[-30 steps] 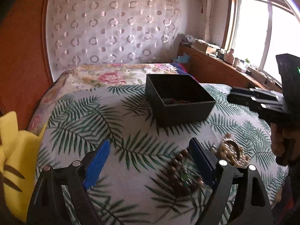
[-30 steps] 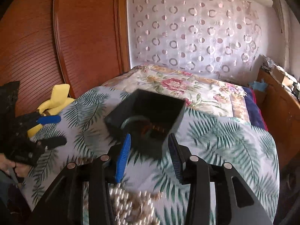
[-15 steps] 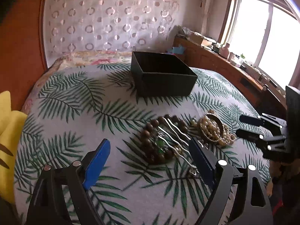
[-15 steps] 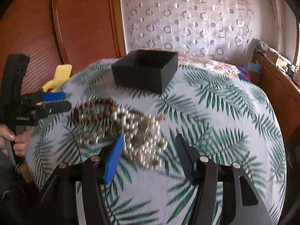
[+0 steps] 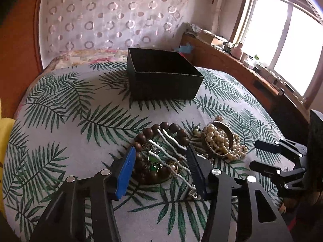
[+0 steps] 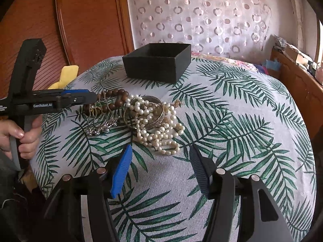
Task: Organize jewelry
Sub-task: 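Grasp the silver hairpins with the left tool, then grasp the silver bangle with the right tool while the left tool holds the hairpins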
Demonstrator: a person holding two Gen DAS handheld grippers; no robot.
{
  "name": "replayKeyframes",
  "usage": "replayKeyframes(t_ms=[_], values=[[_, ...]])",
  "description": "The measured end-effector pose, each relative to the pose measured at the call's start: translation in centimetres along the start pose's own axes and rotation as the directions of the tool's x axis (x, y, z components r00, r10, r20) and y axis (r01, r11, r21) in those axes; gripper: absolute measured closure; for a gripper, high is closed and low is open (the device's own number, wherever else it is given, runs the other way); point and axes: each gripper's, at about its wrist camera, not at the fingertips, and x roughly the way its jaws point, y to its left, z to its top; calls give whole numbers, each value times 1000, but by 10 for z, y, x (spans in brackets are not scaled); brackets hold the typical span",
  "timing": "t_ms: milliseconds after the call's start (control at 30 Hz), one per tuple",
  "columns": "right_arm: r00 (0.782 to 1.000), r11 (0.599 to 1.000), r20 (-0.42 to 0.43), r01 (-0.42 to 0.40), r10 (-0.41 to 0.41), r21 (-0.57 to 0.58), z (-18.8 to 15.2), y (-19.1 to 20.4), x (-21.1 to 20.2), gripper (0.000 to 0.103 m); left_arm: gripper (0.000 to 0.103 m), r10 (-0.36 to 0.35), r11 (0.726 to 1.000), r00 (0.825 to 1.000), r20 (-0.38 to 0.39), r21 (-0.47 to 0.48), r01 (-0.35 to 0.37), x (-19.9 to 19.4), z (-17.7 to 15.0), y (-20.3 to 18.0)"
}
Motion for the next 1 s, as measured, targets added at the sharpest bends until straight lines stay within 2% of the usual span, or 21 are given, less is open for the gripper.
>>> replayKeyframes(t_ms=[133, 300, 367, 433, 533, 633, 767, 900, 1000], values=[[1000, 1000, 3, -1, 1, -7, -1, 1, -1, 42, 65, -5, 1000, 1000, 0, 14, 5, 4, 2, -6], [1000, 1000, 2, -9, 9, -5, -1, 1, 0, 42, 68, 1, 1000, 1000, -5, 11, -1, 12, 4, -8], [1000, 1000, 1, -10, 10, -5, -2, 1, 0, 42, 78, -3, 1000, 1000, 1, 5, 3, 11, 5, -8], [1000, 1000, 0, -10, 10, -6, -2, 1, 0, 42, 83, -37, 999, 999, 17, -8, 38, 7, 4, -7], [1000, 1000, -1, -5, 5, -10, -1, 2, 1, 42, 95, -91, 996, 994, 53, -5, 91, -5, 4, -12], [1000, 1000, -6, -2, 2, -16, 0, 2, 1, 42, 102, -121, 993, 989, 86, 21, 119, -20, 4, -23], [1000, 1000, -10, 0, 0, -25, 5, 3, 4, 42, 102, -111, 993, 988, 109, 52, 106, -33, 0, -34], [1000, 998, -18, -13, 12, -57, 14, 9, 10, 31, 102, -103, 994, 987, 123, 57, 96, -41, -2, -37], [1000, 996, -20, -18, 16, -92, 24, 15, 16, 29, 102, -93, 995, 987, 130, 48, 87, -45, -4, -34]])
